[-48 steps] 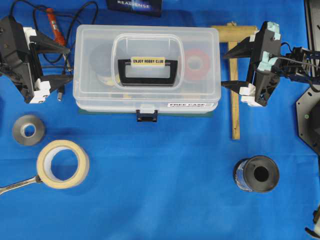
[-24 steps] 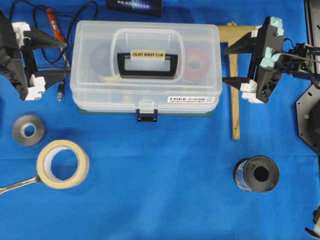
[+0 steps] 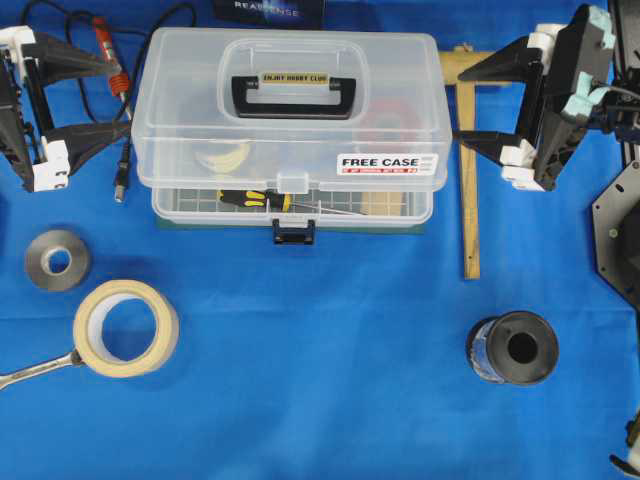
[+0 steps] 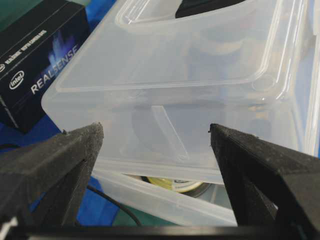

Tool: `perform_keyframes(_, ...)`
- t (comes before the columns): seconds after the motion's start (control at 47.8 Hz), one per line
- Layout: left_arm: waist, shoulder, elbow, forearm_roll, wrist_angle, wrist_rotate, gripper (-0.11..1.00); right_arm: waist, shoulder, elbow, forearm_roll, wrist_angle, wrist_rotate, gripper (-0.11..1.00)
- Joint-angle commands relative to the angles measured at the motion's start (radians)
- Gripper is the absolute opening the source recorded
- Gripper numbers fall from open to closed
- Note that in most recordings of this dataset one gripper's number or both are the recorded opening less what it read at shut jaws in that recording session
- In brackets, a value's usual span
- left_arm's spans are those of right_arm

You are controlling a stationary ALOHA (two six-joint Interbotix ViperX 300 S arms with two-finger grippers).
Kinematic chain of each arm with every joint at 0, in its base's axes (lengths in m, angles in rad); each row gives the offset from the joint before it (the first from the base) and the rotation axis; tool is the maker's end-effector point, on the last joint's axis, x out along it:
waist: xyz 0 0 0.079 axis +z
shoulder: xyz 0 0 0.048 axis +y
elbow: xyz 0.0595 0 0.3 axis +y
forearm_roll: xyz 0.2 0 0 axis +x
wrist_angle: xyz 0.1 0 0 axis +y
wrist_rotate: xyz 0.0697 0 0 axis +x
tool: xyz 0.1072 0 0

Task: Open the tool box with both arms.
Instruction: 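Swing the lid back away from the box with both grippers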

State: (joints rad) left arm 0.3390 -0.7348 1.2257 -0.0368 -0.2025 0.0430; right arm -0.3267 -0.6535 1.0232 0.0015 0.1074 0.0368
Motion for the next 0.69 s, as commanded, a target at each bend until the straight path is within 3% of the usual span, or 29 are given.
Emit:
perform_keyframes(0.0,0.002,0.002,-0.037,0.0,-0.017,-0.002,0.88,-0.003,-0.003,-0.054,0.003,-0.018,0.003,0.84)
perform_keyframes(0.272,0.052,0.002,-0.046,0.0,-0.018,0.0,0.88,-0.031,-0.003,-0.064,0.002,-0.025,0.003,0.84)
perform_keyframes(0.669,0.173,0.035,-0.061,0.0,-0.092,0.002,0.88,-0.147,0.009,-0.071,0.003,-0.048,0.003,0.84)
